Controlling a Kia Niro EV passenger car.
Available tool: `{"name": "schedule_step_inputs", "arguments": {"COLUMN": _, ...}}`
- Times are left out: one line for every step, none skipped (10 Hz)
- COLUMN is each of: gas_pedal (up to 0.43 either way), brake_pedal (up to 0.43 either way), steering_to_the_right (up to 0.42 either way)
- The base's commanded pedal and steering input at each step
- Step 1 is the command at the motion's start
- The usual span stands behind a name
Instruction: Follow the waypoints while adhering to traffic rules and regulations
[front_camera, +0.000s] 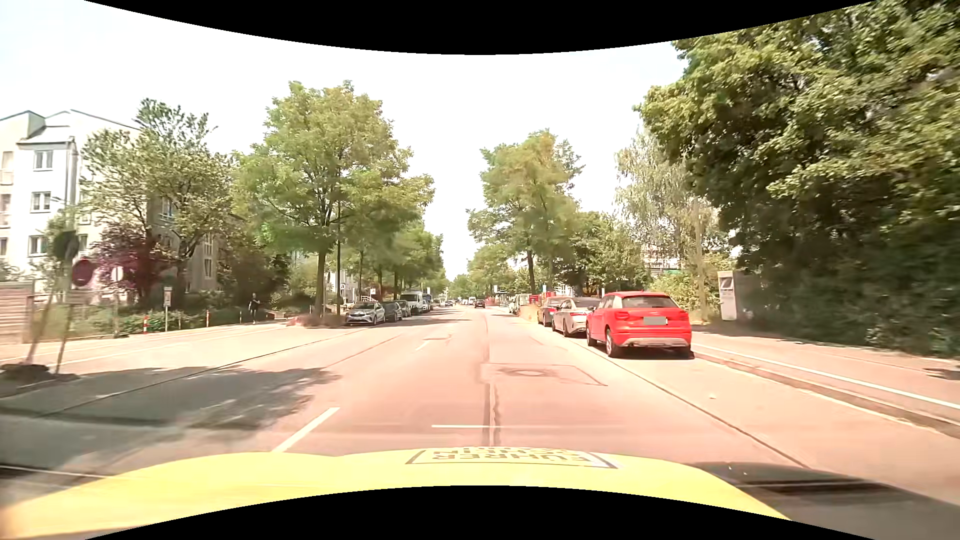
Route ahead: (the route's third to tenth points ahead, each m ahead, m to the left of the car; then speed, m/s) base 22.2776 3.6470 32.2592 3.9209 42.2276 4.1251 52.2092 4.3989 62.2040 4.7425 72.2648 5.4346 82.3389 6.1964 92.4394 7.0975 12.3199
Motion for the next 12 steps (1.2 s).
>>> {"name": "schedule_step_inputs", "arguments": {"gas_pedal": 0.067, "brake_pedal": 0.0, "steering_to_the_right": -0.004}}
{"name": "schedule_step_inputs", "arguments": {"gas_pedal": 0.067, "brake_pedal": 0.0, "steering_to_the_right": -0.004}}
{"name": "schedule_step_inputs", "arguments": {"gas_pedal": 0.067, "brake_pedal": 0.0, "steering_to_the_right": -0.004}}
{"name": "schedule_step_inputs", "arguments": {"gas_pedal": 0.067, "brake_pedal": 0.0, "steering_to_the_right": -0.004}}
{"name": "schedule_step_inputs", "arguments": {"gas_pedal": 0.067, "brake_pedal": 0.0, "steering_to_the_right": -0.004}}
{"name": "schedule_step_inputs", "arguments": {"gas_pedal": 0.067, "brake_pedal": 0.0, "steering_to_the_right": -0.004}}
{"name": "schedule_step_inputs", "arguments": {"gas_pedal": 0.067, "brake_pedal": 0.0, "steering_to_the_right": -0.004}}
{"name": "schedule_step_inputs", "arguments": {"gas_pedal": 0.079, "brake_pedal": 0.0, "steering_to_the_right": -0.003}}
{"name": "schedule_step_inputs", "arguments": {"gas_pedal": 0.079, "brake_pedal": 0.0, "steering_to_the_right": -0.003}}
{"name": "schedule_step_inputs", "arguments": {"gas_pedal": 0.079, "brake_pedal": 0.0, "steering_to_the_right": -0.003}}
{"name": "schedule_step_inputs", "arguments": {"gas_pedal": 0.079, "brake_pedal": 0.0, "steering_to_the_right": -0.003}}
{"name": "schedule_step_inputs", "arguments": {"gas_pedal": 0.079, "brake_pedal": 0.0, "steering_to_the_right": -0.003}}
